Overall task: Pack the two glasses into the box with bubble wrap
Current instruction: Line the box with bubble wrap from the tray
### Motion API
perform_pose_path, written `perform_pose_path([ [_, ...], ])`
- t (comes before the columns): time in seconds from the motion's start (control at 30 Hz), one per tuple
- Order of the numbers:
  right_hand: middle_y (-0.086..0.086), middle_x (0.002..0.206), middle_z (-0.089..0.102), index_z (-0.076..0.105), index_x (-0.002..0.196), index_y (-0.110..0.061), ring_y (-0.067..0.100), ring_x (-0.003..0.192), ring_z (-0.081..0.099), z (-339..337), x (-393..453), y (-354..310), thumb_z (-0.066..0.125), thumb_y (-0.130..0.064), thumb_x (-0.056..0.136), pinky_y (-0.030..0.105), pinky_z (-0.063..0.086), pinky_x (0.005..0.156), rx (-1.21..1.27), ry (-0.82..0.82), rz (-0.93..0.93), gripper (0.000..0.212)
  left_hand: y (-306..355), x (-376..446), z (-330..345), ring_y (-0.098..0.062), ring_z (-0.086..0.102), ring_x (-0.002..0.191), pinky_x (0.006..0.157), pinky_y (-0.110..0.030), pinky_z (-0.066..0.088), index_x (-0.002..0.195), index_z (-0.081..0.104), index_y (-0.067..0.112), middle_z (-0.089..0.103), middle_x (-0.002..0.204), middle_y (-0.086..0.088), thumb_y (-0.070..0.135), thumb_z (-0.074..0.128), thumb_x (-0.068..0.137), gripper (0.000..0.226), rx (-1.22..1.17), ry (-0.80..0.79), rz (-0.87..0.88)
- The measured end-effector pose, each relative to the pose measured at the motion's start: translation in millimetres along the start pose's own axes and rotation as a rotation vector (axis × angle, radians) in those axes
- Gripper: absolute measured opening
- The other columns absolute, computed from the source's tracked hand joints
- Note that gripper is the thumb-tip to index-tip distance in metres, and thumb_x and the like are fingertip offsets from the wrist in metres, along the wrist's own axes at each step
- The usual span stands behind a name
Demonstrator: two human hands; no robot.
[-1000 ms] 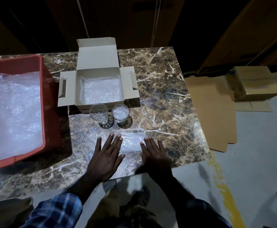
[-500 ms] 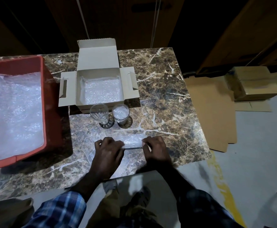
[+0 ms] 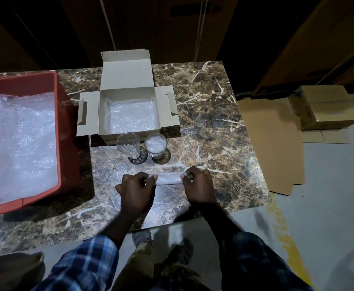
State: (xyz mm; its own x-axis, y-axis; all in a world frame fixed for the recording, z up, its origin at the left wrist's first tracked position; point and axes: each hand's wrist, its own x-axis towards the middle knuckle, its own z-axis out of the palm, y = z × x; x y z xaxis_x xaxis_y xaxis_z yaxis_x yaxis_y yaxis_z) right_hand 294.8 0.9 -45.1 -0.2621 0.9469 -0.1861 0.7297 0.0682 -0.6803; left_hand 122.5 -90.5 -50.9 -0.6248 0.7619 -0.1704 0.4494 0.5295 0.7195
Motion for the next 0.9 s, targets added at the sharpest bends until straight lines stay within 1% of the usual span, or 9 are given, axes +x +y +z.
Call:
perform_pose_path([
  [0.1,0.004,0.079,0.067,0.068,0.101,-0.012,0.033,0.093,0.056,6.2,-0.6,-6.7,0.072,-0.022,0.086,0.039,0.047,0.081,-0.032,0.032,0.068,0.018,7.8,0.8,5.3,-0.025,0.050,0.103,0.085,-0.037,0.023,0.088,0.065,0.021,0.066,0.077,0.005,0.045,0.069,0.088,0.024,0.169,0.036,0.011],
  [0.17,0.010,0.097,0.070,0.068,0.107,-0.012,0.034,0.102,0.055,10.1,-2.8,-10.2,0.071,-0.023,0.087,0.039,0.044,0.088,-0.153,0.055,0.057,0.023,12.9,0.1,6.5,-0.026,0.049,0.100,0.081,-0.037,0.021,0.090,0.059,0.019,0.062,0.078,0.005,0.040,0.071,0.087,0.025,0.212,0.052,0.013],
  [0.23,0.013,0.103,0.065,0.068,0.103,-0.012,0.034,0.104,0.053,12.7,-5.5,-10.1,0.072,-0.024,0.086,0.041,0.042,0.089,-0.207,0.080,0.053,0.022,15.0,-3.3,7.3,-0.027,0.047,0.096,0.079,-0.036,0.020,0.089,0.054,0.019,0.058,0.080,0.004,0.036,0.073,0.086,0.026,0.200,0.082,0.016],
  [0.37,0.017,0.095,0.061,0.066,0.088,-0.008,0.037,0.095,0.054,13.9,-5.6,-5.4,0.071,-0.019,0.084,0.042,0.043,0.083,-0.233,0.093,0.016,0.013,14.6,-10.2,6.9,-0.029,0.046,0.093,0.078,-0.037,0.022,0.088,0.057,0.017,0.054,0.090,-0.004,0.030,0.071,0.088,0.020,0.257,0.162,0.091],
  [0.47,0.018,0.097,0.060,0.066,0.087,-0.004,0.035,0.097,0.053,11.1,-3.0,-8.5,0.067,-0.016,0.088,0.041,0.042,0.087,-0.226,0.047,0.027,0.013,10.1,-13.0,4.8,-0.027,0.045,0.091,0.076,-0.036,0.021,0.094,0.065,0.020,0.054,0.095,-0.003,0.024,0.063,0.087,0.009,0.411,0.189,0.360],
  [0.53,0.019,0.095,0.060,0.064,0.086,-0.002,0.036,0.095,0.055,10.3,-3.0,-10.9,0.064,-0.013,0.088,0.041,0.043,0.085,-0.208,0.039,0.026,0.011,9.3,-16.7,3.1,-0.026,0.046,0.094,0.077,-0.038,0.026,0.102,0.067,0.023,0.059,0.102,0.000,0.025,0.061,0.088,0.015,0.535,0.106,0.578],
  [0.6,0.019,0.094,0.061,0.062,0.085,-0.001,0.036,0.091,0.058,8.4,-3.6,-14.1,0.062,-0.011,0.087,0.041,0.045,0.079,-0.170,0.039,0.045,0.010,8.8,-19.6,2.5,-0.026,0.049,0.095,0.078,-0.041,0.030,0.107,0.068,0.023,0.065,0.107,0.004,0.030,0.059,0.092,0.018,0.605,0.035,0.699],
  [0.77,0.018,0.091,0.061,0.055,0.088,-0.004,0.035,0.086,0.058,3.3,-6.3,-20.6,0.057,-0.012,0.089,0.040,0.042,0.071,-0.072,0.040,0.081,0.009,-2.1,-26.2,9.4,-0.029,0.050,0.099,0.078,-0.042,0.030,0.129,0.062,0.028,0.062,0.116,-0.003,0.031,0.064,0.089,0.039,0.681,-0.045,0.711],
  [0.9,0.011,0.079,0.062,0.051,0.090,-0.012,0.036,0.079,0.061,5.3,-9.0,-25.4,0.058,-0.018,0.092,0.040,0.046,0.068,0.087,0.065,0.191,0.010,-3.5,-30.0,7.9,-0.030,0.049,0.103,0.077,-0.041,0.029,0.132,0.060,0.026,0.060,0.120,-0.004,0.032,0.062,0.089,0.043,0.685,-0.056,0.695],
])
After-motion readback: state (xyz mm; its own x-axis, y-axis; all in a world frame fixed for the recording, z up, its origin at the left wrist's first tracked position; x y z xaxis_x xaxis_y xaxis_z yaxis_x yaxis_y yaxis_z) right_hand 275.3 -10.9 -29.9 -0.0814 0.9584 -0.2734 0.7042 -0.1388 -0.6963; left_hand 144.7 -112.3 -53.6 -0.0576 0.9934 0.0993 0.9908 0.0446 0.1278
